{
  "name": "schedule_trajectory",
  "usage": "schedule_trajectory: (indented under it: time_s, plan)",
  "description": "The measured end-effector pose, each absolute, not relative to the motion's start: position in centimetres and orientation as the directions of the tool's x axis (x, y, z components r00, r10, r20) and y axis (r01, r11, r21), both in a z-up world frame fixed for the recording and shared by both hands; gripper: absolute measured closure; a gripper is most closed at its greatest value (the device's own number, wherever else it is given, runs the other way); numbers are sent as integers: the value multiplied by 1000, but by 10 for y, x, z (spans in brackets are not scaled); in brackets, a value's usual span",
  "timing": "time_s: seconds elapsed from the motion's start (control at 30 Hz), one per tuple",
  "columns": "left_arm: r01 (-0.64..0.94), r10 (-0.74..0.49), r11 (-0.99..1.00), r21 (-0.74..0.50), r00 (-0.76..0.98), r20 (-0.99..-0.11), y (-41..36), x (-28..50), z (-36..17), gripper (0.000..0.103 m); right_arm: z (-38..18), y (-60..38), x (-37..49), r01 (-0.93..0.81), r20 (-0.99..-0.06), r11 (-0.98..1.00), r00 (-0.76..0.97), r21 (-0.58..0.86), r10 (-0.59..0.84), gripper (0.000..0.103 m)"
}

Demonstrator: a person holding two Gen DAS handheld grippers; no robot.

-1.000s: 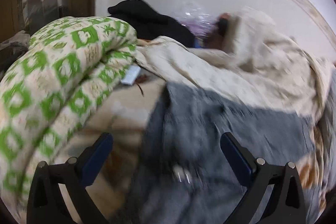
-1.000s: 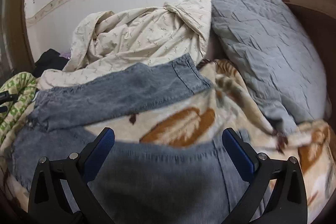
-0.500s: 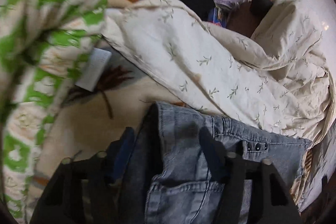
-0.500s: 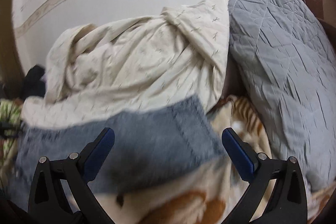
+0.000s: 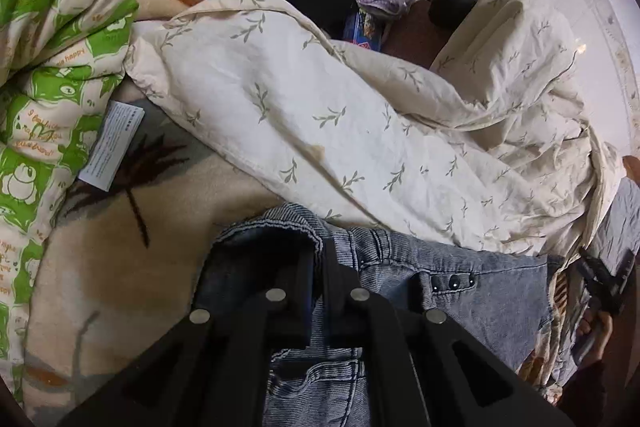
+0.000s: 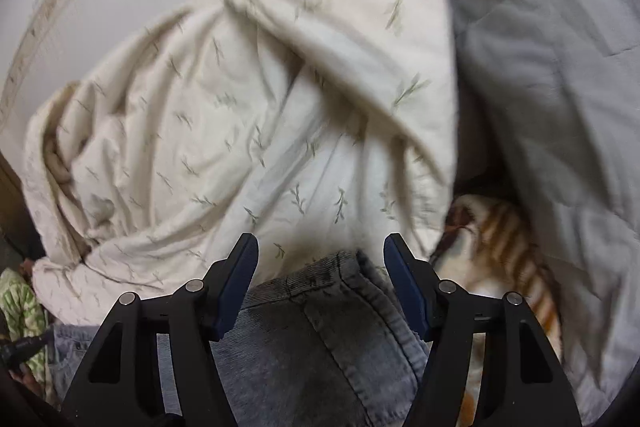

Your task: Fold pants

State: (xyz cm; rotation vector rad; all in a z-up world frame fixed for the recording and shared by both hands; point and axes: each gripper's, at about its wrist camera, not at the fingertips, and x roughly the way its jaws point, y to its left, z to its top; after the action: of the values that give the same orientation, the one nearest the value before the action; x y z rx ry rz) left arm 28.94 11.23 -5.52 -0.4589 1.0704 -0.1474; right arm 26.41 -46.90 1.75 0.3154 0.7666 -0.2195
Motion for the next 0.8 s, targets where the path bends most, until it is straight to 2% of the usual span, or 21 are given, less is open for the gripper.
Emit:
schedule_trajectory:
  time_s: [0.13,0.23,0.3,0.33,0.4,0.43,0.47,0.53,0.63,0.8]
  plan:
    - [-86,-327,905,-417,486,-810,108,290,-55,99,2,-472,283,360,-730,924,665,130,-157,38]
    - [-79,-322,908,-411,493,-808,103,291,-55,99,-15,-474,292,368,-767,919,628,143,-132,39]
    - [-75,-320,910,-407,496,-807,100,290,-56,99,-28,-468,296,363,-795,924,592,120,-130,46]
    - [-73,-313,914,-399,498,-808,100,289,-55,99,-33,-464,296,369,-807,925,571,90,-149,53]
    - [-72,-306,917,-391,502,-809,100,288,-55,99,-40,-460,295,367,-816,928,554,59,-167,58]
    - [-71,-306,918,-391,501,-809,101,288,-54,99,-41,-459,294,365,-813,930,556,52,-173,63]
    - [-73,-303,918,-389,504,-809,101,287,-54,99,-42,-459,292,367,-808,929,560,45,-182,73]
    - [-77,-306,914,-398,512,-803,104,286,-52,99,-40,-462,285,368,-803,928,570,61,-173,80]
    - [-74,-304,914,-399,524,-795,108,282,-46,99,-35,-467,268,364,-788,928,594,85,-161,85]
    - [-53,-324,904,-424,562,-761,113,262,-16,99,-4,-476,212,365,-741,915,660,175,-121,86]
